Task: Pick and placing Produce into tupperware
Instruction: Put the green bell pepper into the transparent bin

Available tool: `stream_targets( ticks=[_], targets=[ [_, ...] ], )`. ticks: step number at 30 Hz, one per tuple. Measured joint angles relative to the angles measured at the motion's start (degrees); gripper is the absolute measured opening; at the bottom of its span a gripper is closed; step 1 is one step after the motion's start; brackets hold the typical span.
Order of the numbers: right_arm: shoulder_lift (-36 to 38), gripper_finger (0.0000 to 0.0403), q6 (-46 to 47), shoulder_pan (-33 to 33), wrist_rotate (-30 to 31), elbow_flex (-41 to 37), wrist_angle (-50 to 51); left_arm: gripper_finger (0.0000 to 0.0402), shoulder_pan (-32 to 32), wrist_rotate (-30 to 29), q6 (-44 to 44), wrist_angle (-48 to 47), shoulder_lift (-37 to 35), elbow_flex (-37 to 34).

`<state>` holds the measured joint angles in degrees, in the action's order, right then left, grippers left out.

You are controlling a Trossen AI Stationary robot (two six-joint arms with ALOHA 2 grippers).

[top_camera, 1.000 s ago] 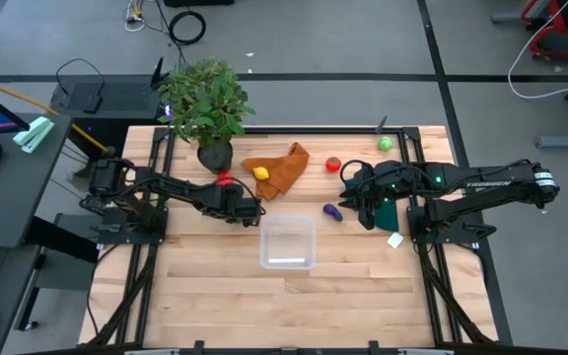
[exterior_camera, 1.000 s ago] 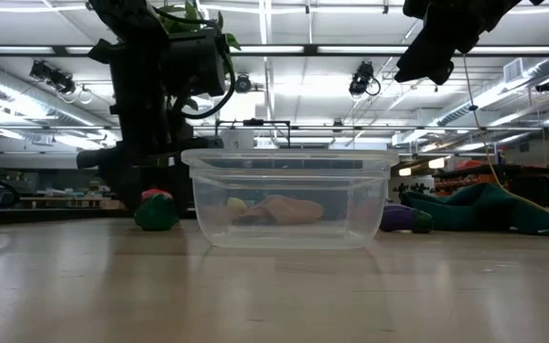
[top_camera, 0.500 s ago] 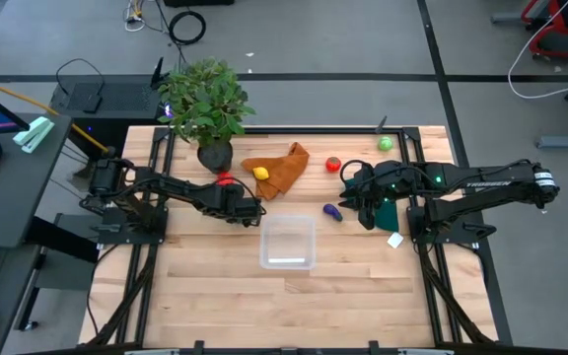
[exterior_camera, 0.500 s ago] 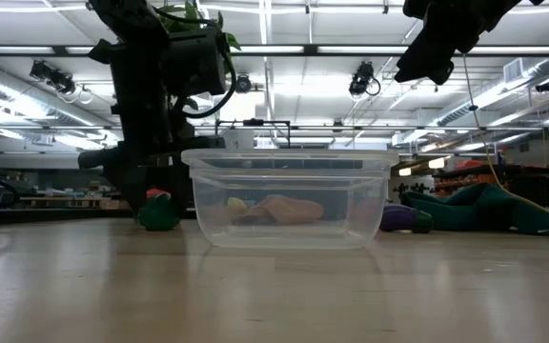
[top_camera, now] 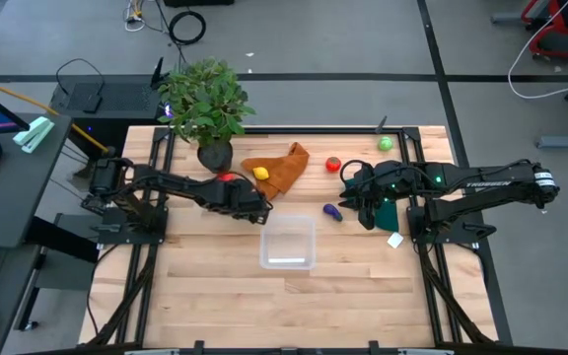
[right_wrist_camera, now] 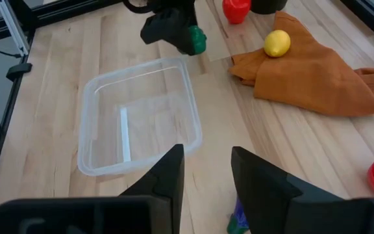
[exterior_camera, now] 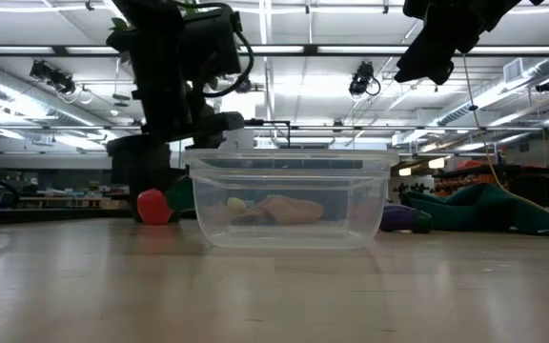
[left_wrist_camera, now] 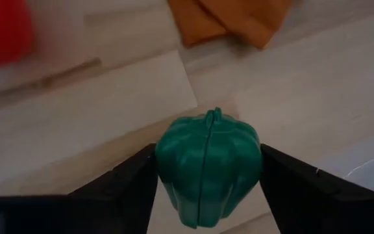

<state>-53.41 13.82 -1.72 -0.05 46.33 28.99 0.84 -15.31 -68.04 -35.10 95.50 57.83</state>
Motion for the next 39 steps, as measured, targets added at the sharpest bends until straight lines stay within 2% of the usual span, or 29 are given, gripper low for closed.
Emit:
stream_targets(
  ticks=[10, 20, 32, 39],
  targets=[
    [0.0, 0.0095, 0.0, 0.0, 0.0, 0.0, 0.3, 0.0247, 2.1, -2.6, 9.2, -1.7, -2.0, 5.1],
    [1.8, 0.0095, -0.2, 0.0, -0.2, -0.1, 2.3, 0.0249, -0.2, -5.8, 20.6, 4.0, -3.5, 14.3],
    [14.6, 0.0095, 2.1, 0.0, -0.4, -0.1, 10.5, 0.0250, -4.5, -7.4, 21.8, 16.4, -1.5, 14.6],
    [21.7, 0.0095, 3.1, 0.0, -0.9, -0.1, 16.4, 0.0251, -8.7, -9.3, 28.2, 26.5, 1.6, 14.6]
  ],
)
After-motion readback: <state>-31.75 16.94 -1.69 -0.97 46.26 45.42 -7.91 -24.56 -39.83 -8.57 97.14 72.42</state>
